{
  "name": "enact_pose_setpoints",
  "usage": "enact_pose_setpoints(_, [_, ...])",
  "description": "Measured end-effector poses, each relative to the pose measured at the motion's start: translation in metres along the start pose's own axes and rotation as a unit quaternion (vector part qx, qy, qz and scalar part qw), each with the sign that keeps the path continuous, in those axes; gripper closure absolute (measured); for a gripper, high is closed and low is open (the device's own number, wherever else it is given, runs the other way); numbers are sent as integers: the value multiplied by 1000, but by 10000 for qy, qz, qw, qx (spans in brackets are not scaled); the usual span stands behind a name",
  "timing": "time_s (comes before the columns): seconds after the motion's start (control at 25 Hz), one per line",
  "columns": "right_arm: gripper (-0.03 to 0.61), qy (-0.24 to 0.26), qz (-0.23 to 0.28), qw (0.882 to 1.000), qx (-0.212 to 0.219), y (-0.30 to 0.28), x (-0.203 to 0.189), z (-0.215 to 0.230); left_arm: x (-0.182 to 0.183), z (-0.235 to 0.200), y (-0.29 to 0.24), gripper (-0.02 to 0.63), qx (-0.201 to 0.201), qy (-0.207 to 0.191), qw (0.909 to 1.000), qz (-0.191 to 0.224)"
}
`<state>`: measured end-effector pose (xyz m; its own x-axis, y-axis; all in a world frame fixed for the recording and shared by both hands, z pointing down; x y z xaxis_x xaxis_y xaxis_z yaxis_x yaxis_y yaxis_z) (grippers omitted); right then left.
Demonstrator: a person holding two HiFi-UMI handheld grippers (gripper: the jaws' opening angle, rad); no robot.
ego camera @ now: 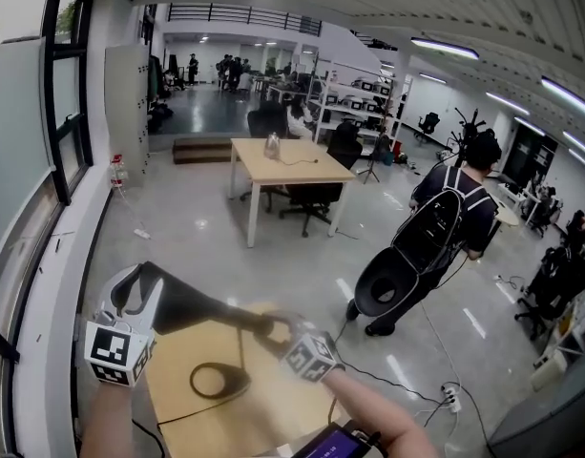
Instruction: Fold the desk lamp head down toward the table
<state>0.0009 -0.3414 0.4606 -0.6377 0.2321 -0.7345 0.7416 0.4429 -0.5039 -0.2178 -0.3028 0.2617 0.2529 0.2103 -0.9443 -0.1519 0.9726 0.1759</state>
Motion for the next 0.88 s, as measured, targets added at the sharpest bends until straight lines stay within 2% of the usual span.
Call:
enact_pose_setpoints(0.52, [368, 551, -283, 9981, 30, 9, 2, 3, -37, -13, 16, 471, 344, 456, 9983, -96])
enact_pose_setpoints(0.68, [368, 661, -364, 9971, 82, 11, 4, 4, -42, -16, 20, 479, 437, 719, 9965, -21])
enact_pose_setpoints(0.88, [370, 771, -446, 9960, 89, 15, 6, 5, -50, -17, 21, 482, 489, 827, 9954, -60])
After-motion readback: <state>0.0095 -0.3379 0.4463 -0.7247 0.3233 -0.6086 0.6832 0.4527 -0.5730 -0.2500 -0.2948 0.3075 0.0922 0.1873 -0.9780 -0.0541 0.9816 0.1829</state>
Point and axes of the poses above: the fingertips, and each gripper's own axes: y backward along the fingers, z to its right, x out of its top, the point moved 2 cm from there along y, backward along the fingers, and after that the axes turned 10 degrees about x, right-handed, at the moved point
